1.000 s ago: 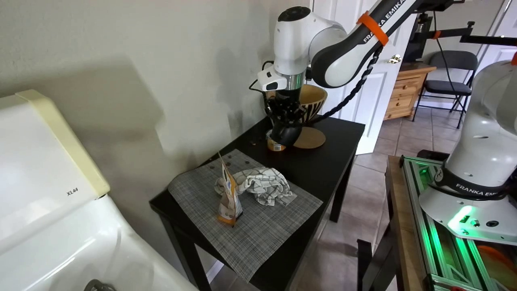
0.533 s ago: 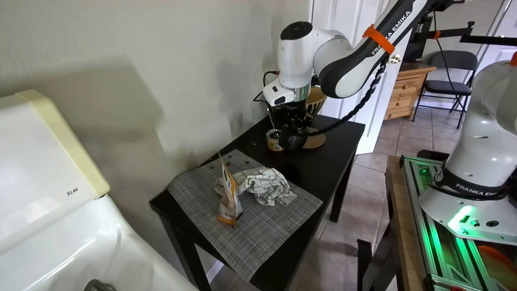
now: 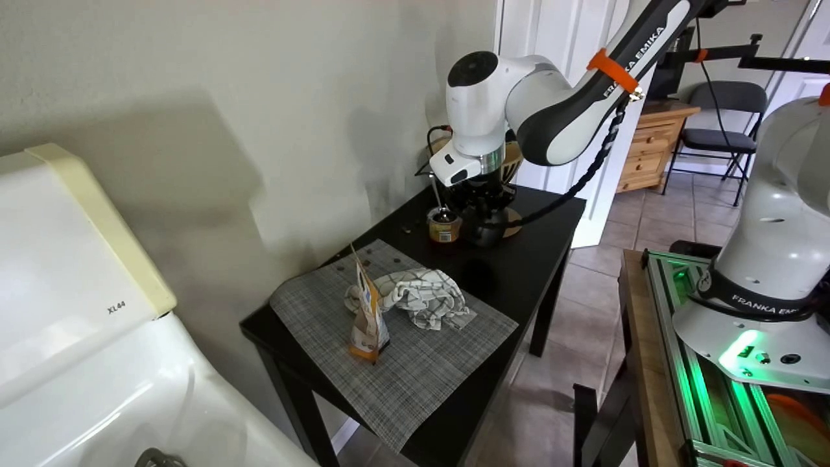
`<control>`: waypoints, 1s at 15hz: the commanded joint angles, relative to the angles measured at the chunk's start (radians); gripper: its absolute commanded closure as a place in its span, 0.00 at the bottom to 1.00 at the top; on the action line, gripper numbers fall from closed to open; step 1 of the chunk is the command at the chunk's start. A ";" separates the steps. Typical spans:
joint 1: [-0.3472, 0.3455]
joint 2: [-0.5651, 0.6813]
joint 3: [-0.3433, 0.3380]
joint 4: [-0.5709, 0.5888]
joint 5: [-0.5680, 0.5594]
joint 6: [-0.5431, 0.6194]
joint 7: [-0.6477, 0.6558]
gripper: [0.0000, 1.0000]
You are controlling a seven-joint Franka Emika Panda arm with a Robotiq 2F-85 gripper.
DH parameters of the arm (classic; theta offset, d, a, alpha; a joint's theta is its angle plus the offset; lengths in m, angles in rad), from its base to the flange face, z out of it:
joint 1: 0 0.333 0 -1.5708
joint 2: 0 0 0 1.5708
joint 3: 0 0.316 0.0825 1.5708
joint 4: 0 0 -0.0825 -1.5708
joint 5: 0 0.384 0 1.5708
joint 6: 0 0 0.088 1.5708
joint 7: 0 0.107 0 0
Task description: Move the mug to the table
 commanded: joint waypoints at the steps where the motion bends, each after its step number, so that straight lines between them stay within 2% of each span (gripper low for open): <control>1: 0.004 0.001 -0.003 0.001 0.002 -0.002 -0.001 0.78; 2: 0.004 0.001 -0.003 0.001 0.002 -0.002 -0.001 0.94; 6: 0.006 0.033 0.000 -0.006 -0.058 -0.042 0.023 0.94; 13: 0.014 0.122 0.005 0.022 -0.154 -0.179 0.057 0.94; 15: 0.021 0.142 0.009 0.037 -0.190 -0.210 0.103 0.94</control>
